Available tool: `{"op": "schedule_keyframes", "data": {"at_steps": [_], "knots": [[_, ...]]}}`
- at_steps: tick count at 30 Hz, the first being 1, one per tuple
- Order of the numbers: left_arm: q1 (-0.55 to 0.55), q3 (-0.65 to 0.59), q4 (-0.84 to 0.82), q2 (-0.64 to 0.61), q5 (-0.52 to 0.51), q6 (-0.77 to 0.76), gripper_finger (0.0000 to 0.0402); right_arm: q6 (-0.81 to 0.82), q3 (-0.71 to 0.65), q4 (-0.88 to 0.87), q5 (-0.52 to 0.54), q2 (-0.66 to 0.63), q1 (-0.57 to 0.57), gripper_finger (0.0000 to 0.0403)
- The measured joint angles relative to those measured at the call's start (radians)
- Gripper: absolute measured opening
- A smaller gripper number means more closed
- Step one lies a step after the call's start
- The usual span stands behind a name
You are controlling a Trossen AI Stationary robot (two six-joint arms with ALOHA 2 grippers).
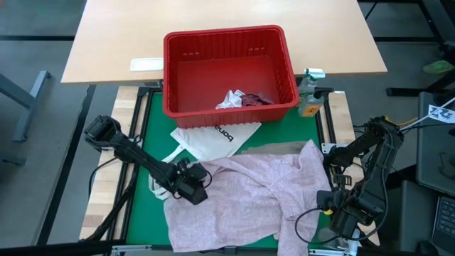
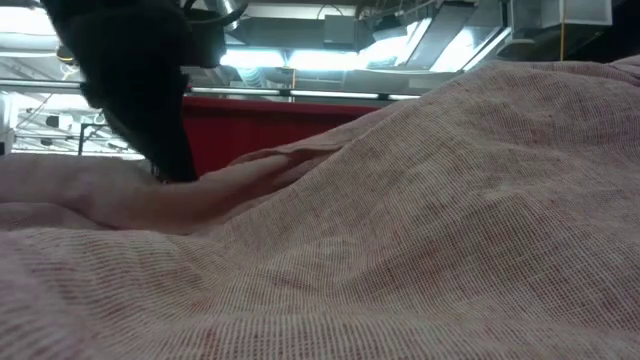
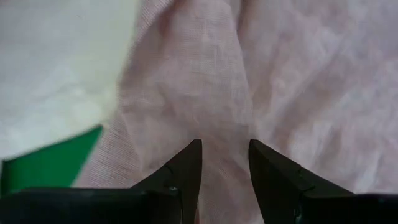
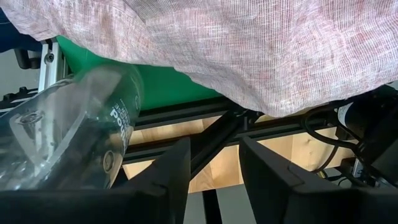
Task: Fold laundry
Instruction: Fold the pink shirt
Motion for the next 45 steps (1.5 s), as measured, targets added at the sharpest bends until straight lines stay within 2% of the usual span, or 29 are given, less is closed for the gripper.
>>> {"op": "schedule_keyframes", "data": {"at_steps": [3, 9, 18, 26, 30, 33, 36, 42, 45], "knots": [[-0.01, -0.017, -0.008, 0.0, 0.024, 0.001, 0.0126, -0.002, 0.0, 0.0, 0.0, 0.0, 0.0, 0.0138], [-0.002, -0.008, -0.013, 0.0, -0.016, 0.001, 0.0126, -0.009, 0.0, 0.0, 0.0, 0.0, 0.0, 0.0138], [0.092, 0.016, -0.093, -0.017, -0.054, -0.009, 0.0126, -0.01, 0.0, 0.0, 0.0, 0.0, 0.0, 0.0138], [0.205, 0.016, -0.102, -0.018, 0.016, -0.008, 0.0126, -0.01, 0.0, 0.001, 0.0, 0.0, 0.0, 0.0138], [0.233, 0.016, -0.102, -0.018, 0.073, -0.008, 0.0126, -0.01, 0.0, 0.001, 0.0, 0.0, 0.0, 0.0138], [0.235, 0.016, -0.099, -0.018, 0.076, -0.009, 0.0126, -0.01, 0.0, 0.001, 0.0, 0.0, 0.0, 0.0138], [0.234, 0.016, -0.099, -0.018, 0.049, -0.027, 0.0126, -0.01, 0.0, 0.001, 0.0, 0.0, 0.0, 0.0138], [0.25, 0.016, -0.111, -0.018, -0.07, -0.133, 0.0126, -0.01, 0.0, 0.001, 0.0, 0.0, 0.0, 0.0138], [0.259, 0.016, -0.088, -0.018, -0.062, -0.106, 0.0126, -0.01, 0.0, 0.001, 0.0, 0.0, 0.0, 0.0138]]}}
